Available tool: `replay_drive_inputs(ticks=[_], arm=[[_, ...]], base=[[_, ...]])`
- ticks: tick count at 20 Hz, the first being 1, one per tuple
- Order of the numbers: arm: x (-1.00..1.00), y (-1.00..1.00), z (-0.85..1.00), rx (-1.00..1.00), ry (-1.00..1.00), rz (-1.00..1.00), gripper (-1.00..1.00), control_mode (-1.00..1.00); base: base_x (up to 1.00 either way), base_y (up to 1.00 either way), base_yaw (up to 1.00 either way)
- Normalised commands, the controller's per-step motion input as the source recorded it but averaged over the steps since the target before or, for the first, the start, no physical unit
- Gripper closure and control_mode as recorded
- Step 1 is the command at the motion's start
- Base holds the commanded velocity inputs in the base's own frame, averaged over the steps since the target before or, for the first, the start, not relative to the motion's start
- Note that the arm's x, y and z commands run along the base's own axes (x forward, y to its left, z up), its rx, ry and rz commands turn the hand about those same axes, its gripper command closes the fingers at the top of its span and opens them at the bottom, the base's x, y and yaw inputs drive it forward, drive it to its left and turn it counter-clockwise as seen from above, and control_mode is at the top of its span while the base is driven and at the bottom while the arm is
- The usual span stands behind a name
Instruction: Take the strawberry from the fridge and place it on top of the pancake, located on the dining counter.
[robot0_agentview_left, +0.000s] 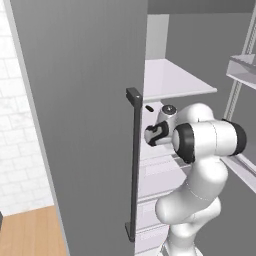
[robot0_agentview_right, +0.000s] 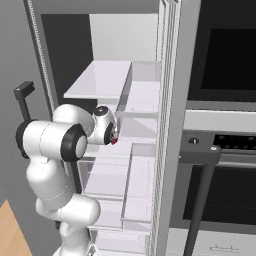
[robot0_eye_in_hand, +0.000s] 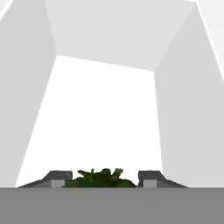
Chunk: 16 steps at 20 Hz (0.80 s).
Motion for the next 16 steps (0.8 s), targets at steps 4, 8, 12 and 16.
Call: replay_drive_inputs(ticks=[4,8,12,16], arm=[[-0.47,-0.2,0.0,0.04,-0.11,0.0,1.0,-1.0],[-0.95,0.01,0.1,0.0,-0.13,0.0,1.0,-1.0],[-0.99,0.09,0.56,0.0,-0.04,0.0,1.0,-1.0],[-0.94,0.09,0.98,0.0,0.0,0.0,1.0,-1.0]], base=[[0.0,0.0,0.0],[0.0,0.0,0.0],[0.0,0.0,0.0],[0.0,0.0,0.0]])
